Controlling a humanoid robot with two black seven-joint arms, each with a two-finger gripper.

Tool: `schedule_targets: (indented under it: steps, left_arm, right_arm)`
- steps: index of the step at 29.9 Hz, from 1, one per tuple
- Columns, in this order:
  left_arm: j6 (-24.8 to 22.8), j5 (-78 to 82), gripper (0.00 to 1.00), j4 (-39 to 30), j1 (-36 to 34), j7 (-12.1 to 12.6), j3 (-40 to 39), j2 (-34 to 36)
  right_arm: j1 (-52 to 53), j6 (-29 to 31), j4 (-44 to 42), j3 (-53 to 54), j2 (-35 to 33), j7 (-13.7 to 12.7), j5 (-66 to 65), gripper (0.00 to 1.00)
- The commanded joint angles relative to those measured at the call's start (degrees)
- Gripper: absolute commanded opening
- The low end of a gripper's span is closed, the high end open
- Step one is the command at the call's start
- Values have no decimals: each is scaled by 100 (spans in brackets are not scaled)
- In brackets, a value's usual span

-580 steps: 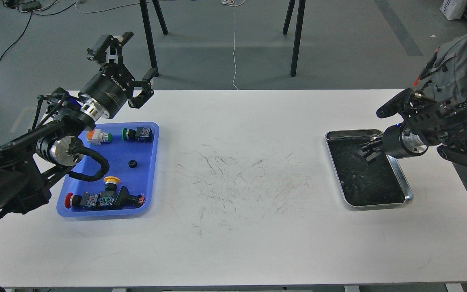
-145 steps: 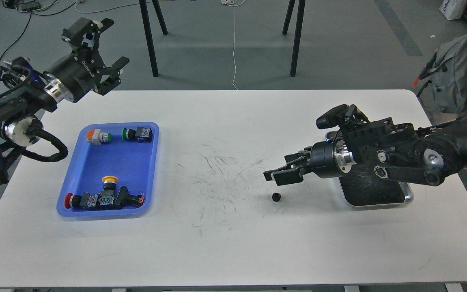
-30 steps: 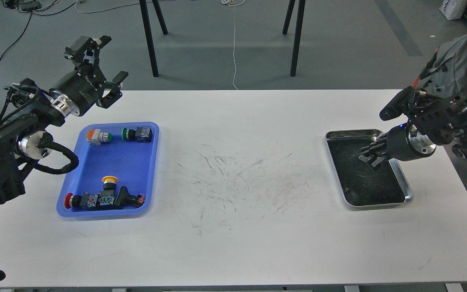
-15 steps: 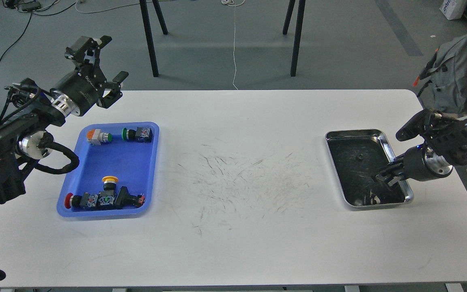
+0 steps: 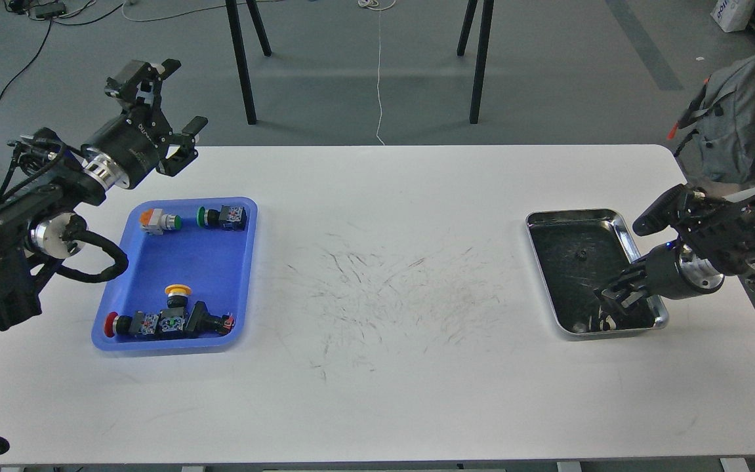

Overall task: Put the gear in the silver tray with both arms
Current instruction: 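Raise the right gripper up and away from the silver tray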

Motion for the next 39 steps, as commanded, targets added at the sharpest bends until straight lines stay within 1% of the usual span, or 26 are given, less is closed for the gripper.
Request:
schedule_targets:
  steps: [1, 3, 6, 9, 10, 12, 14, 16, 18, 22, 24, 28, 31, 33, 37, 39]
  left_arm:
    - [0, 8, 100, 0, 0, 0, 8, -1]
    - [0, 8, 100, 0, 0, 0, 8, -1]
    - [0, 8, 100, 0, 0, 0, 8, -1]
    - [0, 8, 100, 0, 0, 0, 8, -1]
    - [0, 8, 100, 0, 0, 0, 8, -1]
    - [0, 8, 100, 0, 0, 0, 8, -1]
    - [0, 8, 100, 0, 0, 0, 8, -1]
    - [0, -18, 100, -9, -9, 0, -27, -1]
    - [0, -27, 100, -26, -26, 5, -28, 8]
    - [0, -35, 100, -35, -61, 14, -36, 0]
    - [0, -44, 100, -44, -96, 14, -80, -18]
    - [0, -44, 100, -53, -114, 14, -396, -44]
    - [0, -44, 100, -53, -132, 14, -519, -71]
    - [0, -44, 100, -53, -158, 14, -564, -88]
    - [0, -71, 100, -44, -167, 14, -590, -194]
    - [0, -106, 100, -26, -167, 23, -590, -255]
  right_arm:
    - [-54, -1, 7, 222, -62, 1, 22, 52]
    - [-63, 7, -2, 266, -71, 1, 31, 54]
    - [-63, -1, -2, 275, -71, 1, 49, 61]
    - [-55, -1, -2, 328, -71, 1, 66, 62]
    - [-20, -10, -2, 432, -71, 1, 101, 64]
    - [-2, 16, 7, 835, -80, 1, 258, 71]
    - [-54, 78, -2, 1231, -89, 1, 609, 77]
    - [-90, 69, -11, 1504, -80, 1, 1022, 86]
    - [-46, -1, 77, 1933, -80, 1, 1444, 87]
    - [-317, -10, 51, 3287, -89, 1, 2682, 92]
    - [-493, -36, 42, 3955, -80, 1, 3219, 92]
    - [-932, -89, -2, 5115, -80, 1, 4081, 95]
    - [-1214, -212, -54, 5705, -80, 1, 4451, 95]
    - [-1442, -265, -239, 6039, -71, 1, 4854, 95]
    - [-1873, -274, -537, 6769, -18, 1, 5733, 97]
    - [-2084, -274, -670, 7033, -1, 1, 5893, 98]
